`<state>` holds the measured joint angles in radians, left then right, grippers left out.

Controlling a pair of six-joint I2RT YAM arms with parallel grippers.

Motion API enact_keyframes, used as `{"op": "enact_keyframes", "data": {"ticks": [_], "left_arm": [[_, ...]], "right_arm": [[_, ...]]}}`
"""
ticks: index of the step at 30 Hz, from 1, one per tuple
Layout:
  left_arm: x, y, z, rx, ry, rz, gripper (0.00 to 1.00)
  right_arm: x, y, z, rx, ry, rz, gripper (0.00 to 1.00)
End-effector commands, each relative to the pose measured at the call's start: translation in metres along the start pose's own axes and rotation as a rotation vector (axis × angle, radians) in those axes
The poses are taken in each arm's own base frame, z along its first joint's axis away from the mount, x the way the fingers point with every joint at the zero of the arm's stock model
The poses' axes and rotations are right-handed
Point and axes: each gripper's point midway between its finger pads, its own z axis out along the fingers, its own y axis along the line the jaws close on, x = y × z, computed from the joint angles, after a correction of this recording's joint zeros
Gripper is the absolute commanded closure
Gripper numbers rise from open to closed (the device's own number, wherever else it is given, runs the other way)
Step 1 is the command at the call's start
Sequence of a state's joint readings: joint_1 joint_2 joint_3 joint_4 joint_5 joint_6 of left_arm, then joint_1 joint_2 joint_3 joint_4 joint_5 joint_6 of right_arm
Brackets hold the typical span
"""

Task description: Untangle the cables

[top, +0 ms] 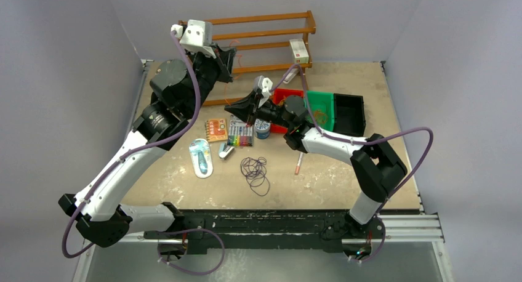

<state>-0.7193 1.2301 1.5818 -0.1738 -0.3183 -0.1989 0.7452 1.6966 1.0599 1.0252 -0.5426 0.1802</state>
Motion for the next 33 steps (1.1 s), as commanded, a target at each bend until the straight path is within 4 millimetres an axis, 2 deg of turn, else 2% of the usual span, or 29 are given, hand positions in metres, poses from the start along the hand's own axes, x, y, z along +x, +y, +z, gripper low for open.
{"op": "enact_keyframes", "data": {"ticks": [1, 4, 7, 8, 11, 14, 17, 23, 27, 33], "left_arm": [[-0.015, 0.008, -0.005, -0.035, -0.055, -0.019, 1.00], [-0.002, 0.020, -0.004, -0.101, -0.024, -0.010, 1.00], [0.022, 0.030, -0.001, -0.156, 0.029, 0.000, 0.99], [0.030, 0.032, 0.000, -0.167, 0.048, -0.006, 0.96], [0.057, 0.032, 0.003, -0.161, 0.103, -0.024, 0.85], [0.084, 0.030, 0.004, -0.146, 0.154, -0.045, 0.69], [0.100, 0.030, 0.002, -0.141, 0.183, -0.064, 0.58], [0.114, 0.036, -0.005, -0.154, 0.208, -0.074, 0.43], [0.127, 0.041, -0.009, -0.167, 0.232, -0.072, 0.42], [0.163, 0.042, -0.014, -0.151, 0.301, -0.081, 0.42]], "right_arm": [[-0.035, 0.008, 0.000, -0.013, -0.079, -0.017, 0.98], [-0.037, 0.015, -0.011, -0.005, -0.060, 0.005, 1.00], [-0.043, 0.019, -0.024, 0.024, -0.047, 0.032, 1.00], [-0.048, 0.021, -0.028, 0.033, -0.049, 0.037, 1.00], [-0.047, 0.019, -0.043, 0.101, -0.017, 0.078, 1.00], [-0.053, 0.015, -0.057, 0.156, -0.011, 0.100, 1.00], [-0.061, 0.002, -0.071, 0.237, -0.013, 0.127, 1.00], [-0.066, -0.037, -0.109, 0.391, -0.017, 0.220, 1.00], [-0.070, -0.057, -0.132, 0.478, -0.017, 0.228, 1.00], [-0.072, -0.080, -0.158, 0.588, 0.011, 0.237, 1.00]]}}
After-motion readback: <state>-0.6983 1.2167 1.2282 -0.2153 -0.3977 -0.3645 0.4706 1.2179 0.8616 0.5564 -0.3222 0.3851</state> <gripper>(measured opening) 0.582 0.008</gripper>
